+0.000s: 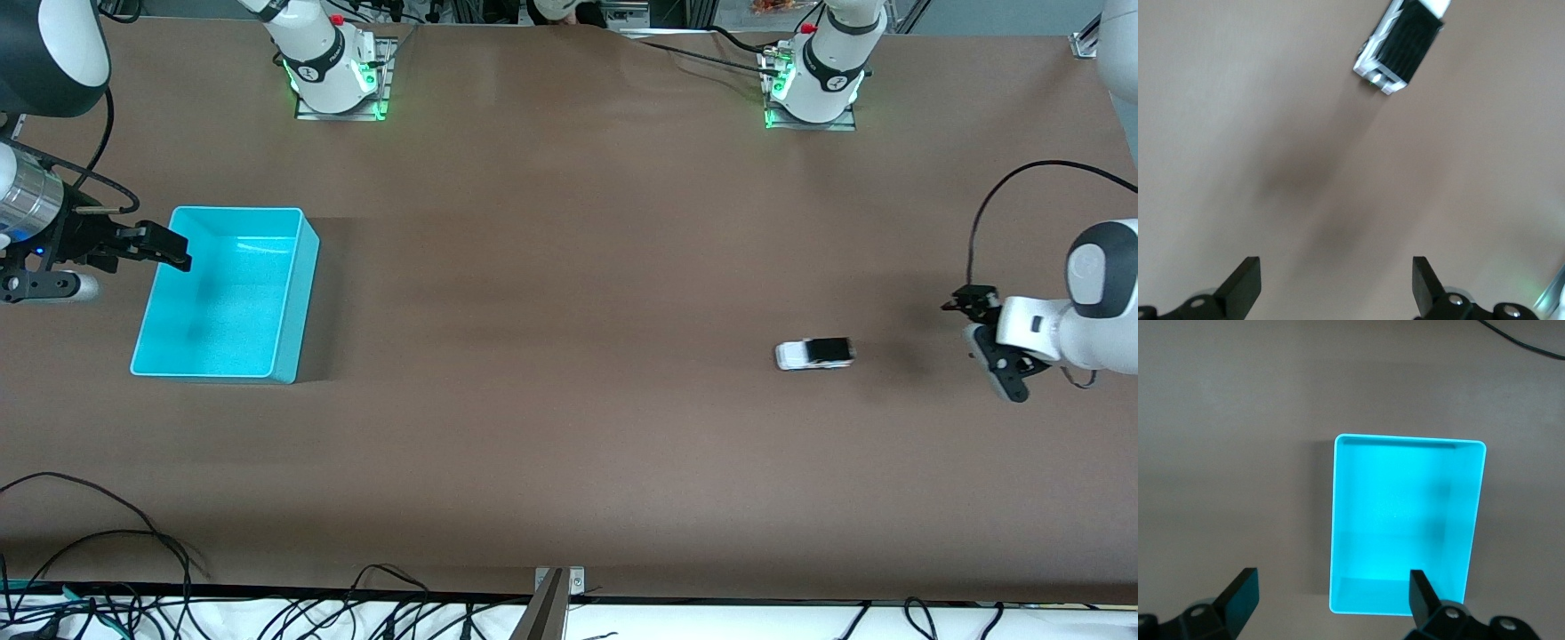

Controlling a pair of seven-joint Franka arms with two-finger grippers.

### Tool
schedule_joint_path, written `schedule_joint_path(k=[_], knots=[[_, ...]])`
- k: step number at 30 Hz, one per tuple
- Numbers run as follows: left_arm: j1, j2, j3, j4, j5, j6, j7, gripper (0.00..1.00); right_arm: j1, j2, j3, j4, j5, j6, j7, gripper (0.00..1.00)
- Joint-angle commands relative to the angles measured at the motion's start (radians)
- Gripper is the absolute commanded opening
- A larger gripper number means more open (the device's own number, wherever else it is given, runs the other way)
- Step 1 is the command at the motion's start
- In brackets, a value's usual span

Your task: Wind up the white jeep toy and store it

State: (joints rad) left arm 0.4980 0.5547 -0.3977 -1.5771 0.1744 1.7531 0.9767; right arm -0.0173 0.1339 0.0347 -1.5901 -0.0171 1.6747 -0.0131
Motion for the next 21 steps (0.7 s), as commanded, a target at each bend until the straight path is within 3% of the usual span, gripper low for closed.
schedule_joint_path(k=[1,11,21], knots=[[0.004,-0.067,-0.081,0.000,-0.015,-0.058,-0.186,1.00,-0.007,0.001,0.005,0.013,-0.001,-0.013,-0.011,1.00],[0.004,-0.118,-0.222,0.087,-0.006,-0.161,-0.506,1.00,-0.007,0.001,0.004,0.013,-0.001,-0.013,-0.011,1.00],[0.004,-0.144,-0.274,0.178,-0.003,-0.264,-0.648,1.00,-0.007,0.001,0.004,0.013,-0.001,-0.013,-0.011,1.00]])
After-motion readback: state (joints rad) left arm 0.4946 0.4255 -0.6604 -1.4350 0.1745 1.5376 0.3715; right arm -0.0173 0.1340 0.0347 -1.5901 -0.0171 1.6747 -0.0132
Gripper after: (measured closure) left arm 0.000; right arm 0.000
